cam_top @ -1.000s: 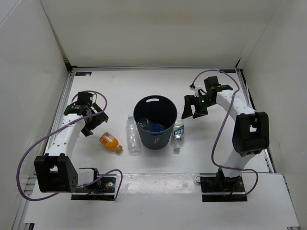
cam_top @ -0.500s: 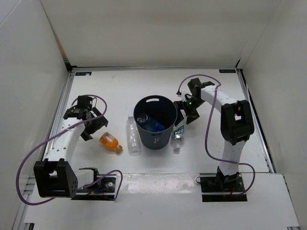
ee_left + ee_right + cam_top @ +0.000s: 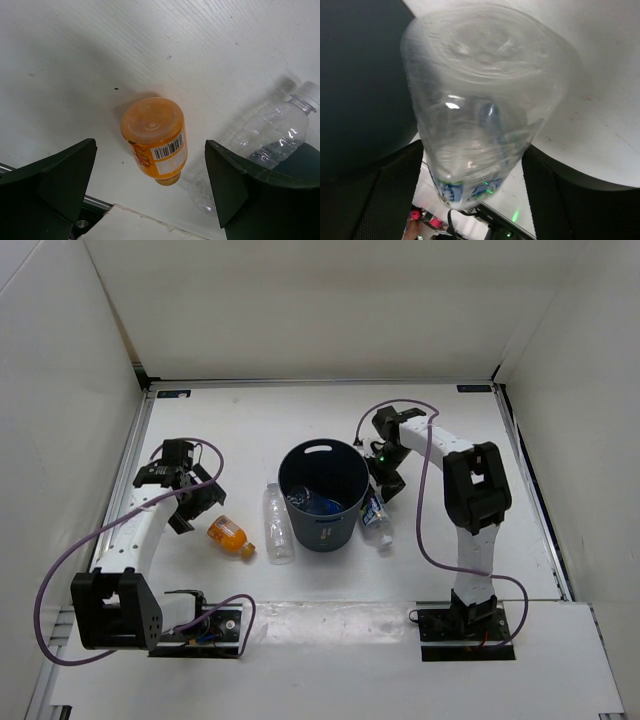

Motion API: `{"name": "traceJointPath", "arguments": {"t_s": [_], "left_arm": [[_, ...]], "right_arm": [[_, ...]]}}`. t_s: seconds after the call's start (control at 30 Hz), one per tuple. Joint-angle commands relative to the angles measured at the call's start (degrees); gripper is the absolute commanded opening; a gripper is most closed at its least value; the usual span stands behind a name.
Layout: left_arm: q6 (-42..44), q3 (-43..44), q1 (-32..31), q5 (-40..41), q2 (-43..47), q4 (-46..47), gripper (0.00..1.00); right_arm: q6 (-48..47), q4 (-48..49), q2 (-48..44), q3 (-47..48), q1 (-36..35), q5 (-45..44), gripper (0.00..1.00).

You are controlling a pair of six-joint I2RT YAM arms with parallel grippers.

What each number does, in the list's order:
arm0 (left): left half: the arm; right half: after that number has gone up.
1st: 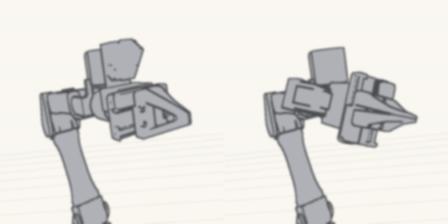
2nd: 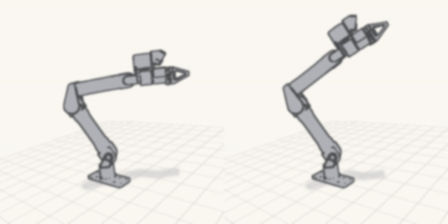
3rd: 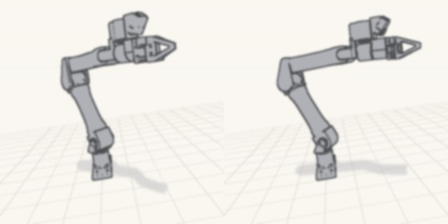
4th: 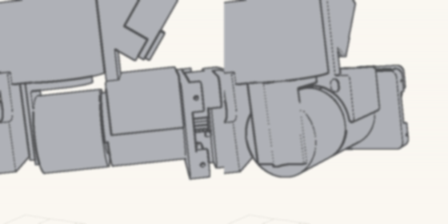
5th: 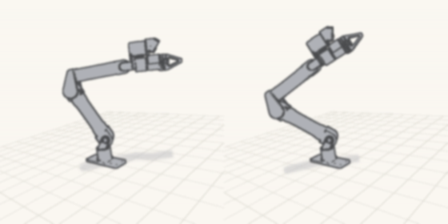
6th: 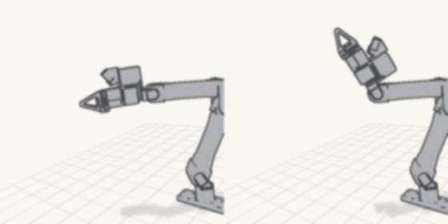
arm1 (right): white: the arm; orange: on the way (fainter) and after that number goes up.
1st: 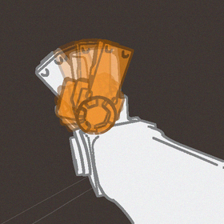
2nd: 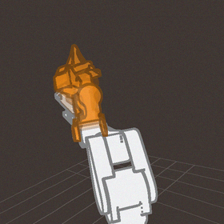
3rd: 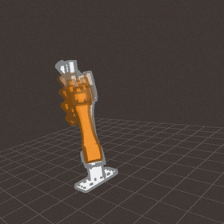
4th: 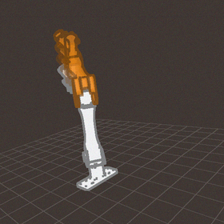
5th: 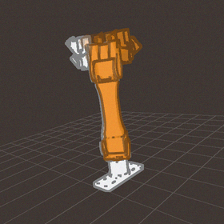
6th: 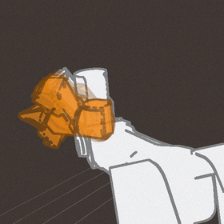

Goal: Put the plastic bottles in the bin

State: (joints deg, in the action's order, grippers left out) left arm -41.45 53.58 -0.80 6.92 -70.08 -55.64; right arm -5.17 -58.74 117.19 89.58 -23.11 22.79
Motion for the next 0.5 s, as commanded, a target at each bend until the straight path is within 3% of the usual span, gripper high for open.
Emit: {"name": "traceJointPath", "arguments": {"t_s": [0.0, 0.1, 0.2, 0.27, 0.4, 0.47], "left_arm": [[-0.5, 0.8, 0.4, -0.8, 0.3, 0.5, 1.0], [-0.4, 1.1, 0.4, -0.9, -0.1, 0.8, 1.0], [-0.5, 1.3, 0.4, -1.5, -0.8, 1.1, 1.0], [-0.6, 1.5, 0.2, -1.5, -1.3, 1.4, 1.0], [-0.7, 2.0, 0.4, -1.8, -2.1, 1.9, 1.0], [-0.7, 2.4, 0.4, -1.8, -2.2, 1.9, 1.0]], "right_arm": [[-0.8, -2.6, 1.9, 1.6, 0.4, -2.0, 0.79], [-0.8, -3.1, 3.0, 1.7, 1.8, -1.0, 0.64], [-0.6, -2.9, 2.3, 0.9, 3.8, -0.2, 0.57], [-0.6, -2.6, 1.0, 0.0, 4.3, 0.8, 0.43], [-0.2, -2.3, -1.7, -0.7, 5.8, 0.9, 0.27], [0.1, -2.3, -3.2, -0.6, 6.6, 0.4, 0.09]]}}
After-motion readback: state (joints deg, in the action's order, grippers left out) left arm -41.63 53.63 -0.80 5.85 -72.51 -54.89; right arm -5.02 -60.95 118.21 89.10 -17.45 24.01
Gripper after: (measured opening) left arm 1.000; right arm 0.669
